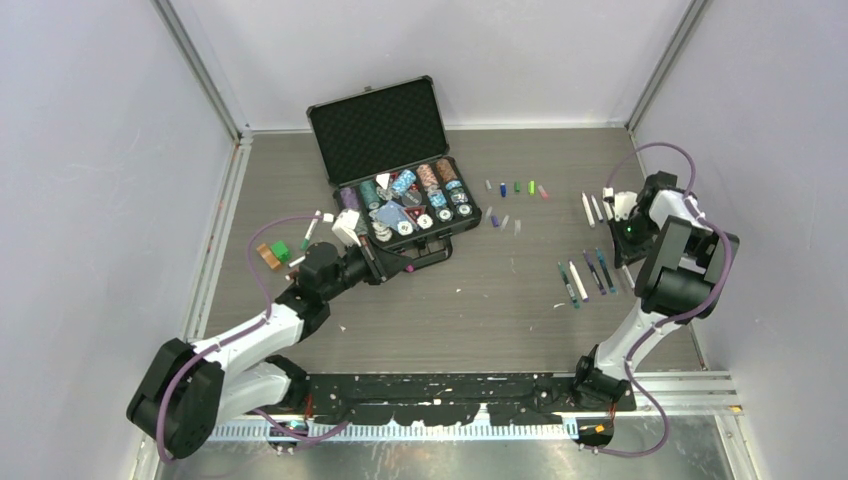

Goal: Open the pen caps
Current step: Place the pen at the center of the board.

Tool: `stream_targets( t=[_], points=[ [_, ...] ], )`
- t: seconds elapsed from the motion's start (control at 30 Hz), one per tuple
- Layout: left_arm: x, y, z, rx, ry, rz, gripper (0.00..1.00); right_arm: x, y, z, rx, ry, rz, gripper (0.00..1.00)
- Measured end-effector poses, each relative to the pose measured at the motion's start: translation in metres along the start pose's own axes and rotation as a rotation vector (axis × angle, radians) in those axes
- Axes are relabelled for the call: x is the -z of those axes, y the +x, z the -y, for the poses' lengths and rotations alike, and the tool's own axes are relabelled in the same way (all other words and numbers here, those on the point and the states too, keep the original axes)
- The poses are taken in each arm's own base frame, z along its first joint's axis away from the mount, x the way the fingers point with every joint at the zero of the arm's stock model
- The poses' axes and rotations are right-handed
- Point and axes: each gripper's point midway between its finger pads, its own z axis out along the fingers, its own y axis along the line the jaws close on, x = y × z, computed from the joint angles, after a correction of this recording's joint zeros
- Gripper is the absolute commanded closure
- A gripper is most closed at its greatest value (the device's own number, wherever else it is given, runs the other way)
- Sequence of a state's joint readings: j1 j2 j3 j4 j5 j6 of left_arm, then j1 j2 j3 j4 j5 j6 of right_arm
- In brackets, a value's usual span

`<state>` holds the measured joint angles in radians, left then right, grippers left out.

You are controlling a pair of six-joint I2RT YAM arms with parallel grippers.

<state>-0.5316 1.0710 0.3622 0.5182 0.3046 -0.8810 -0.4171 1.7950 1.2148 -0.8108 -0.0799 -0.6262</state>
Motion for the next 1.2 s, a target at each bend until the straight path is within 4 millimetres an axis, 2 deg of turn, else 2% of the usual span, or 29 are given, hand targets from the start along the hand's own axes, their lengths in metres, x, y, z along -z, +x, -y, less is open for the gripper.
stream_targets(
  t=[0.27, 0.47, 1.1, 1.2],
  points=[
    [0.0, 0.0, -0.001, 0.002, -0.002, -0.002, 1.0, -0.019, -0.001, 0.006, -0.013, -0.004, -0.033, 0.81],
    [-0.001, 0.001, -0.002, 0.003, -0.005, -0.005, 1.0, -0.019, -0.002, 0.007, -0.019, -0.001, -0.03, 0.76],
    [-0.001, 0.001, 0.001, 0.016, 0.003, -0.011, 1.0, -0.019, -0.003, 0.001, -0.032, -0.029, -0.023, 0.74],
    [-0.001, 0.001, 0.002, 0.028, 0.004, -0.015, 1.0, -0.017, -0.002, 0.0, -0.032, -0.034, -0.022, 0.71]
  ],
)
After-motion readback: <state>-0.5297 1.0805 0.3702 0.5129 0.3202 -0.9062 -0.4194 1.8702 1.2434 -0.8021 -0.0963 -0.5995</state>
